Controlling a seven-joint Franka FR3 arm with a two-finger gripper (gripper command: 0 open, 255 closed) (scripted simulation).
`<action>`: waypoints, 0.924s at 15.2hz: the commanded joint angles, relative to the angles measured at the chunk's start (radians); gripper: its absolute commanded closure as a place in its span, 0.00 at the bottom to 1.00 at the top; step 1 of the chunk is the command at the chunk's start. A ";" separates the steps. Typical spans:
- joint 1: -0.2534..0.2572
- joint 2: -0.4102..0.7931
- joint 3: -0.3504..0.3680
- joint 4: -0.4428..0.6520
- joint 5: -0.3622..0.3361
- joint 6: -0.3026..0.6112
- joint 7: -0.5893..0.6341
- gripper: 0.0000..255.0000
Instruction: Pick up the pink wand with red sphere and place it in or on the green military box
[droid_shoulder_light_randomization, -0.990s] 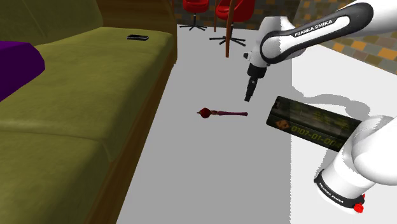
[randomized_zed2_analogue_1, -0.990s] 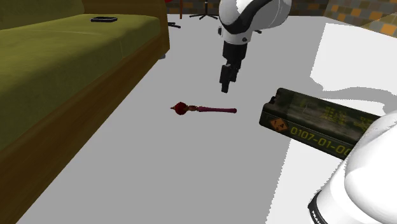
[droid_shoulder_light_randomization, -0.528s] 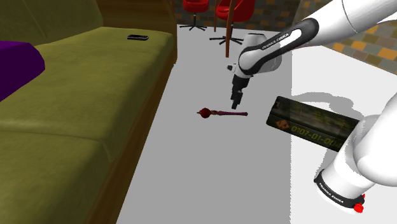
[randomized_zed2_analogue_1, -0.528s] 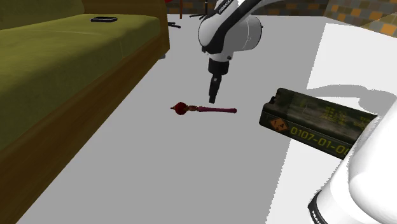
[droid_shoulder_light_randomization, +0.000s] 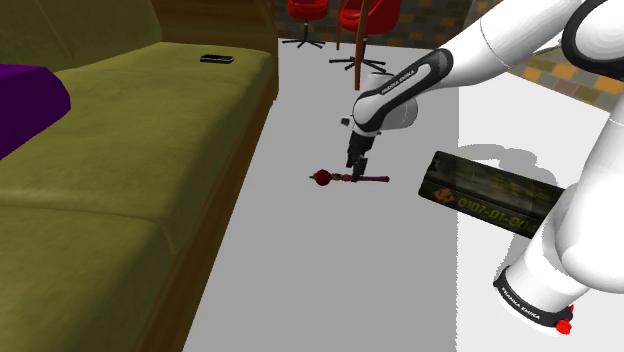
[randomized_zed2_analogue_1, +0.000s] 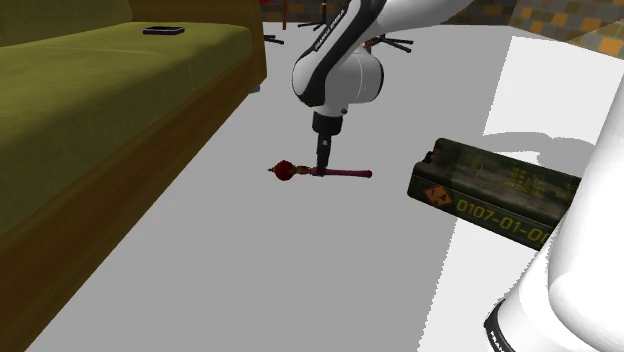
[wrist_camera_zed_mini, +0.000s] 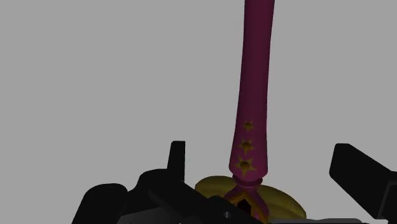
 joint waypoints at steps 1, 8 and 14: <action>-0.001 0.024 0.005 -0.002 0.014 0.025 -0.012 0.00; -0.003 0.052 0.011 -0.004 0.029 0.055 -0.023 0.00; -0.003 0.052 0.011 -0.004 0.029 0.054 -0.022 1.00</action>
